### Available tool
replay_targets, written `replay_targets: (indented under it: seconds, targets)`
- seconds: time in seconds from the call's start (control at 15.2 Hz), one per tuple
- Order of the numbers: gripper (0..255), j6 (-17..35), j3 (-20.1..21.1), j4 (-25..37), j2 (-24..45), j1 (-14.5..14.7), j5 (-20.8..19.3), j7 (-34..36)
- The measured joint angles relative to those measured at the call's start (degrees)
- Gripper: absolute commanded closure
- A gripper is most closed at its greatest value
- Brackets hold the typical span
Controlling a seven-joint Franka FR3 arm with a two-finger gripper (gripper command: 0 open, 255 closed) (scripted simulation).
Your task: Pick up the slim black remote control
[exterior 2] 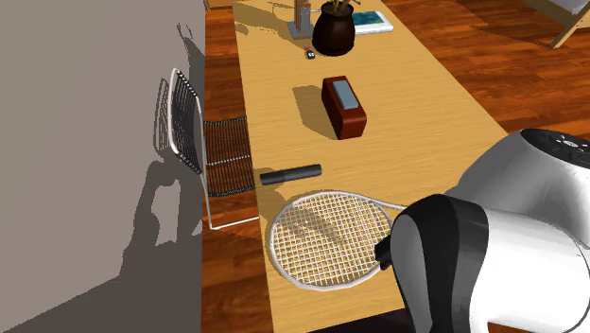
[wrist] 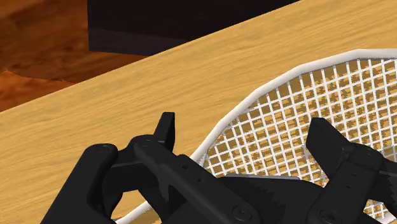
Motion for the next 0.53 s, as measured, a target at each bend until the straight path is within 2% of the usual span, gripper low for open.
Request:
replay_targets:
  seconds: [0.2, 0.53]
  targets:
    - [0, 0.99, 2.25, -0.56, -0.34, -0.26, 1.48, 3.67]
    - [0, 6.38, 11.42, -0.95, 1.48, -1.52, 6.79, 18.62]
